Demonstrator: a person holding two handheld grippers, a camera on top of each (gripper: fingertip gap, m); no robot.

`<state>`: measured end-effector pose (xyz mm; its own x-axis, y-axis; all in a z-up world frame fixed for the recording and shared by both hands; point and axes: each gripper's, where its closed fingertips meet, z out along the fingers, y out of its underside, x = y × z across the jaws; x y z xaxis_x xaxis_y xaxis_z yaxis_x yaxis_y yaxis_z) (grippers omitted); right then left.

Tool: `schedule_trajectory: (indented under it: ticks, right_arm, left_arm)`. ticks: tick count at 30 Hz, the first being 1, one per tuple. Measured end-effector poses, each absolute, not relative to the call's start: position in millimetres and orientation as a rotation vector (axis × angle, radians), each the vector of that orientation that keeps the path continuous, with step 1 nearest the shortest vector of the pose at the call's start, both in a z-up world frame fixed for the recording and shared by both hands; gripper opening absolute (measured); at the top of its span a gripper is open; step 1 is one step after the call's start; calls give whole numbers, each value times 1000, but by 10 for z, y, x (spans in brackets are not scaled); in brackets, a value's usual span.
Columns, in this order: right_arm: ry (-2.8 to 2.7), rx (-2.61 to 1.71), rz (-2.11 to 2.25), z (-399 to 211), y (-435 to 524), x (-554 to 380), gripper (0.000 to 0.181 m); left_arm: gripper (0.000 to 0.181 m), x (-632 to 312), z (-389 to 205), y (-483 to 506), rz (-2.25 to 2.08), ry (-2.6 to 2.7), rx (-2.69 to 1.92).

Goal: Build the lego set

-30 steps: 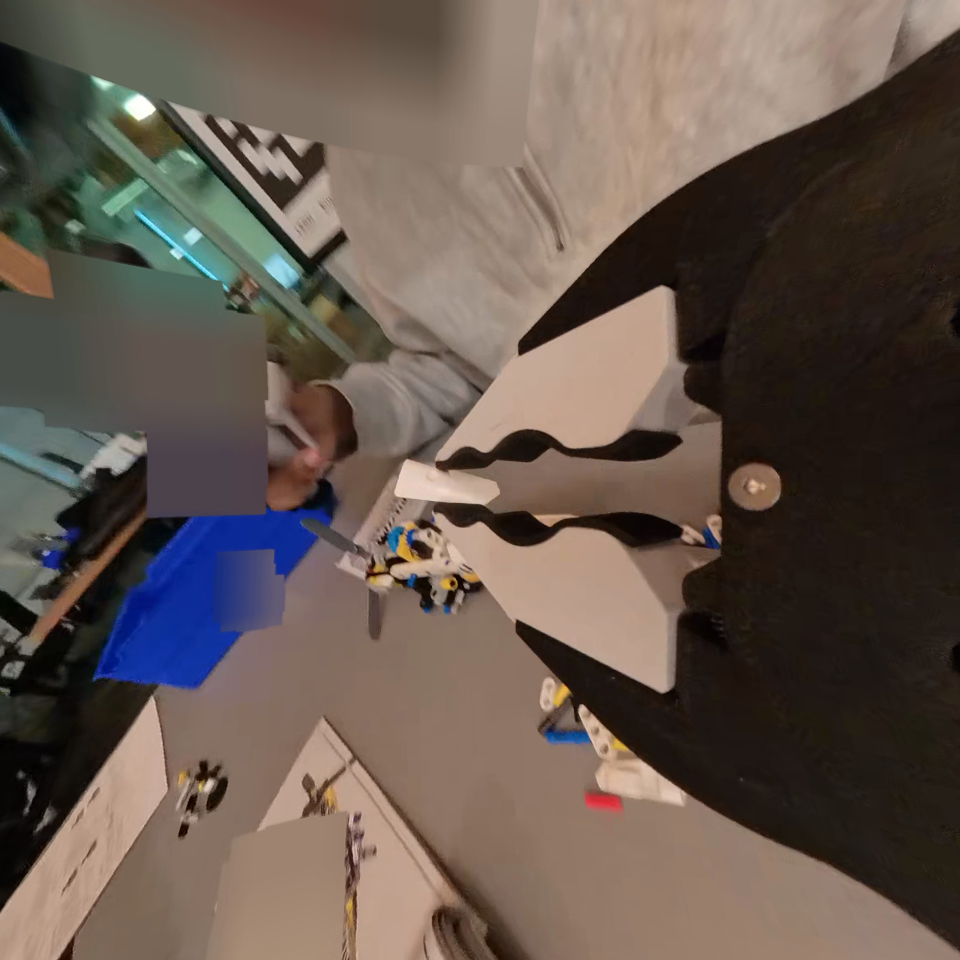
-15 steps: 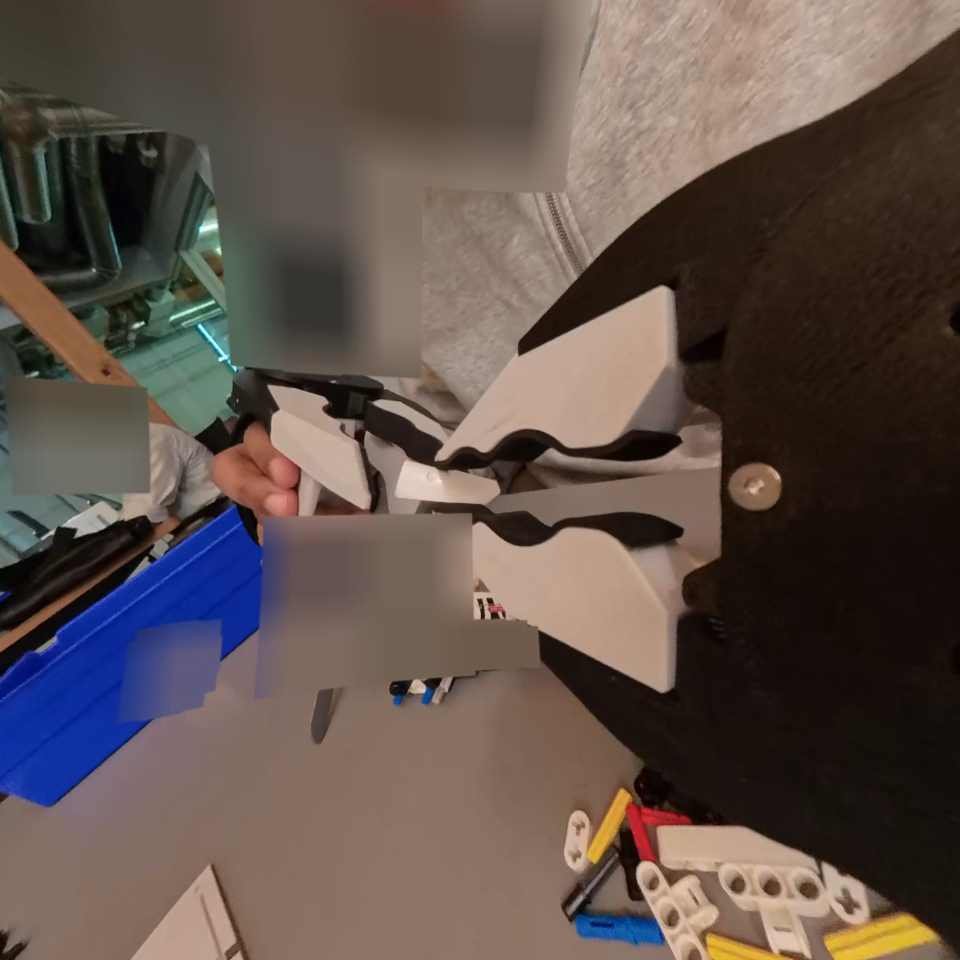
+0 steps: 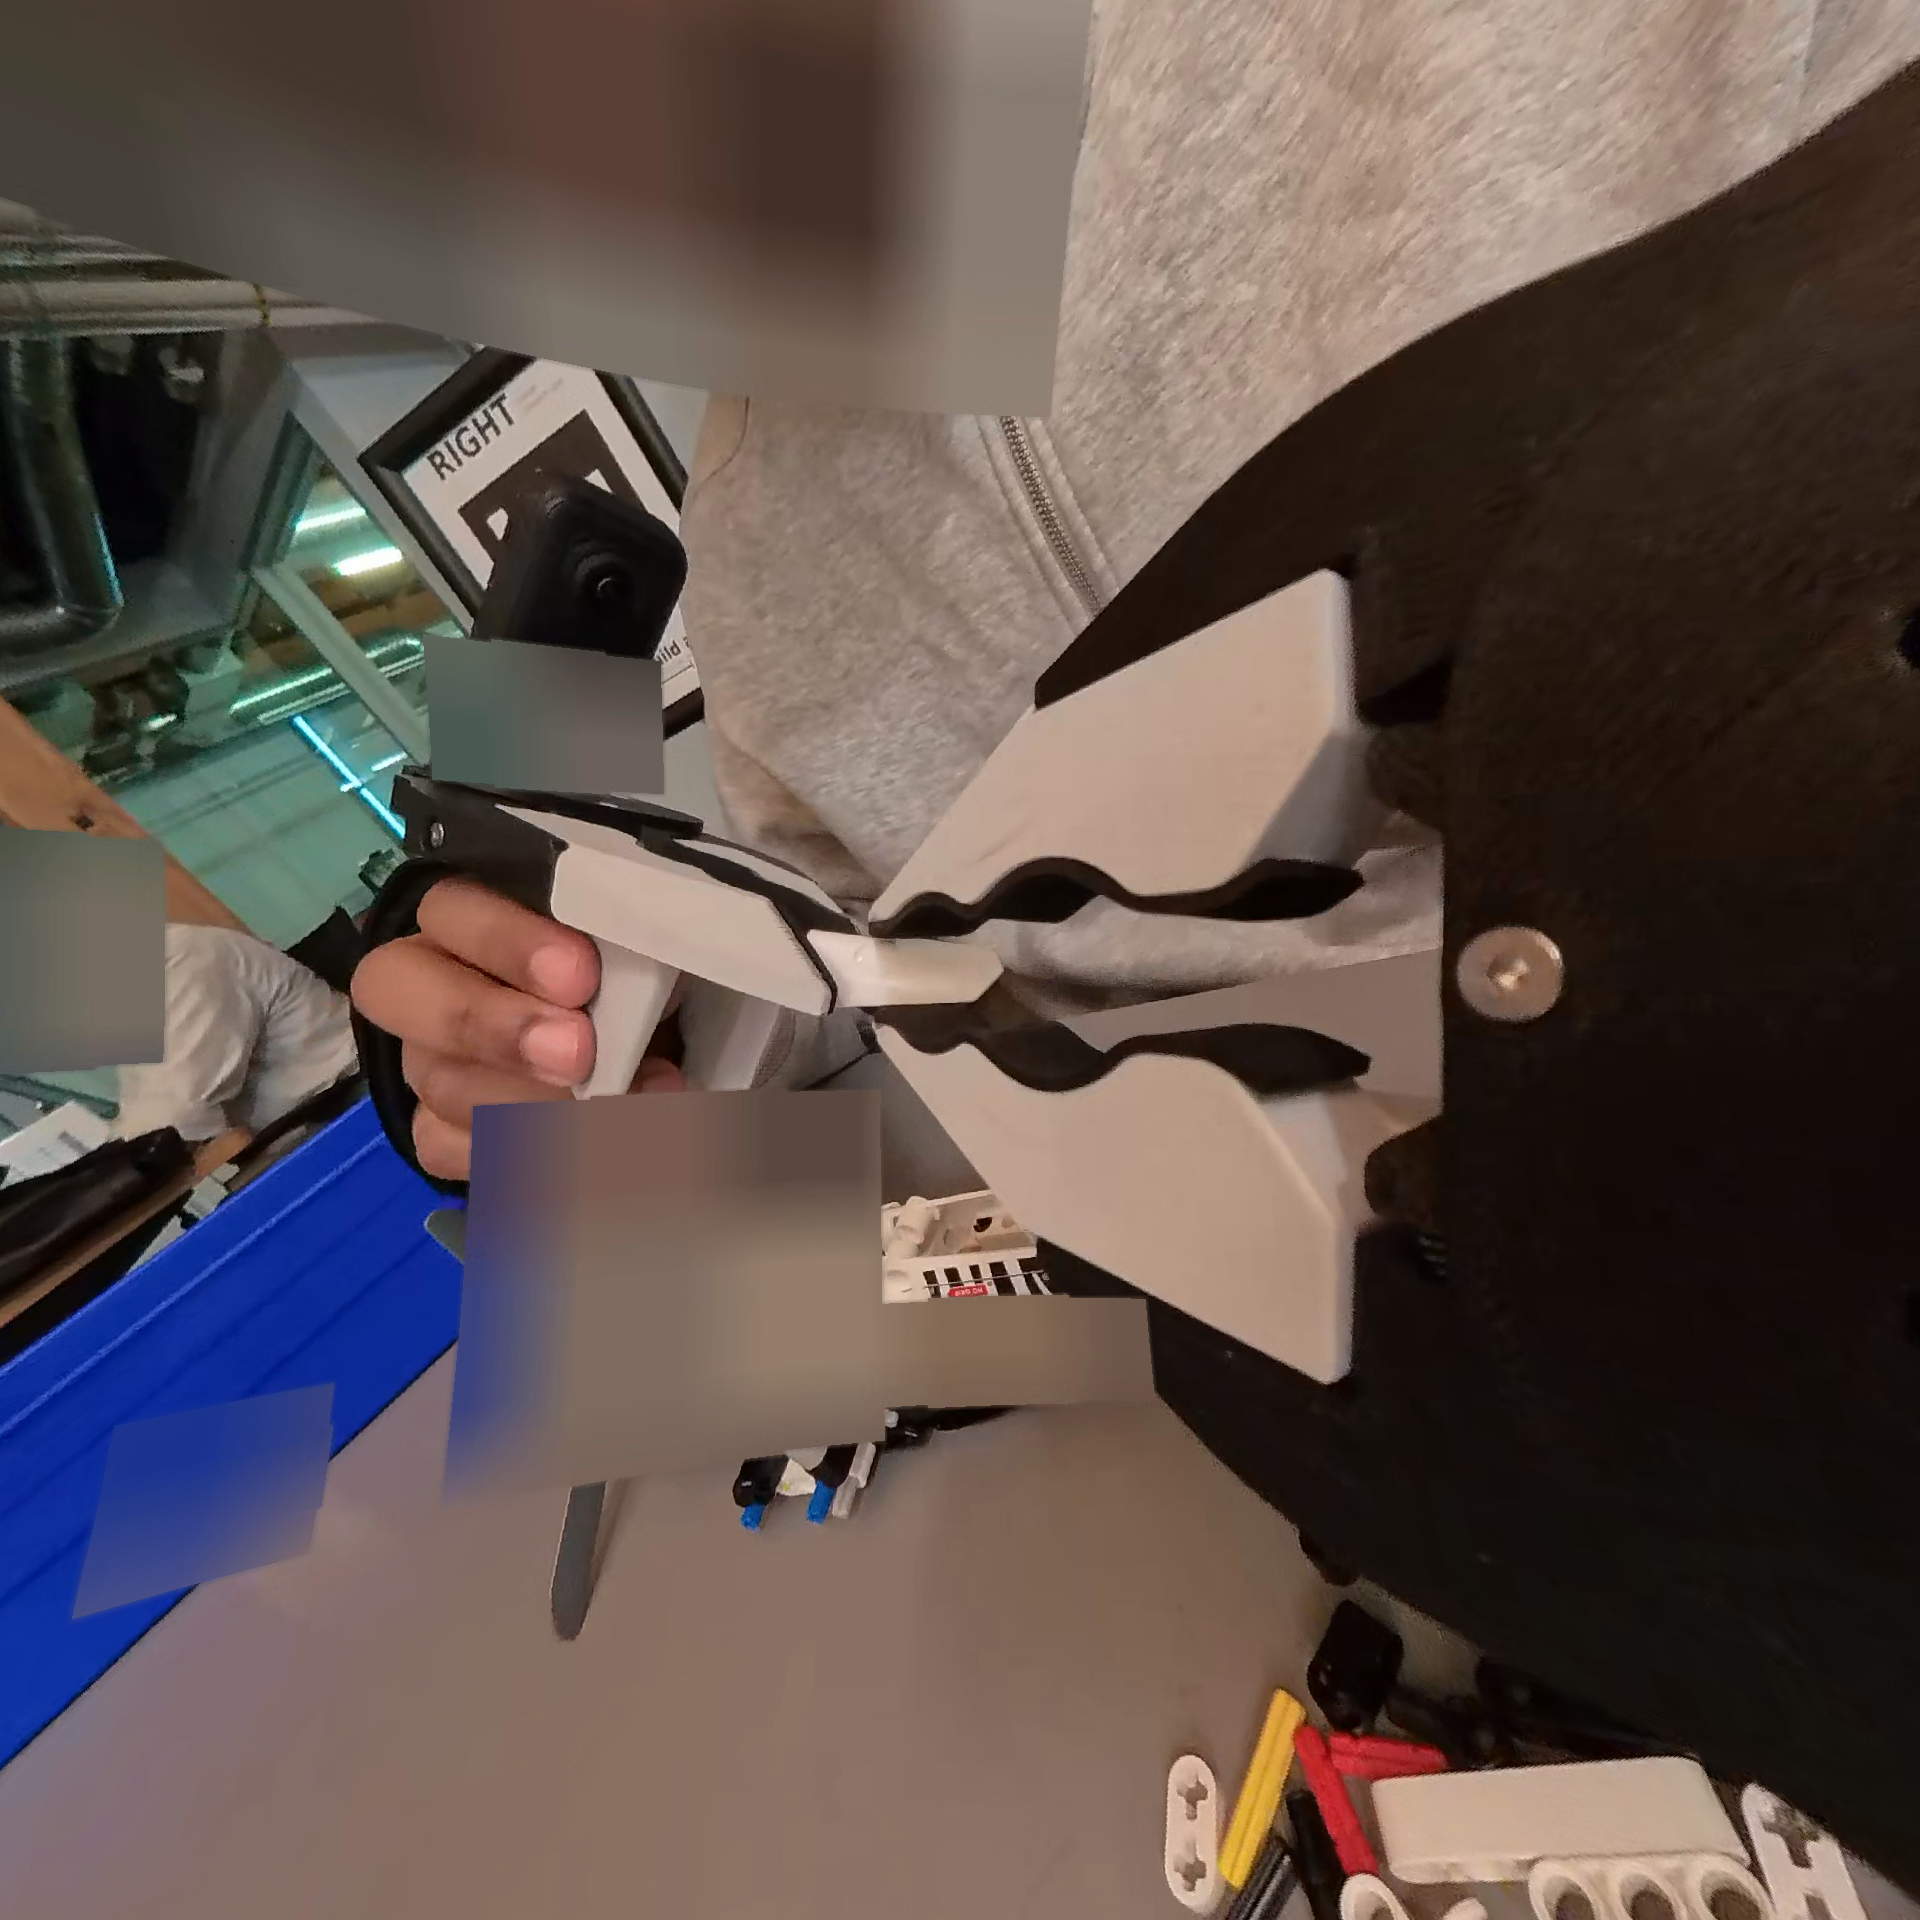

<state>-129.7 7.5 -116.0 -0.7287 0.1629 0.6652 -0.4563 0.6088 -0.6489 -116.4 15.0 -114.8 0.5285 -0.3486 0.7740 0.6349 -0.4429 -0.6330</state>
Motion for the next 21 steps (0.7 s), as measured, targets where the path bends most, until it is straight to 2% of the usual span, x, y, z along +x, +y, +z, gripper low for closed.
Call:
schedule_trajectory:
  ticks: [1, 9, 21]
  right_arm:
    - [-2122, 233, 1116, -1161, 74, -1298, 8]
    - [-2083, 218, 1166, -1073, 97, -1301, 7]
    - [-2069, 138, 1169, -956, 150, -1335, 8]
  left_arm:
    - [10, -1164, -1148, 149, -1141, -240, -1687]
    - [30, -1105, -1010, 95, -1114, -138, -1629]
    - [35, -1052, -936, 80, -1050, -54, -1605]
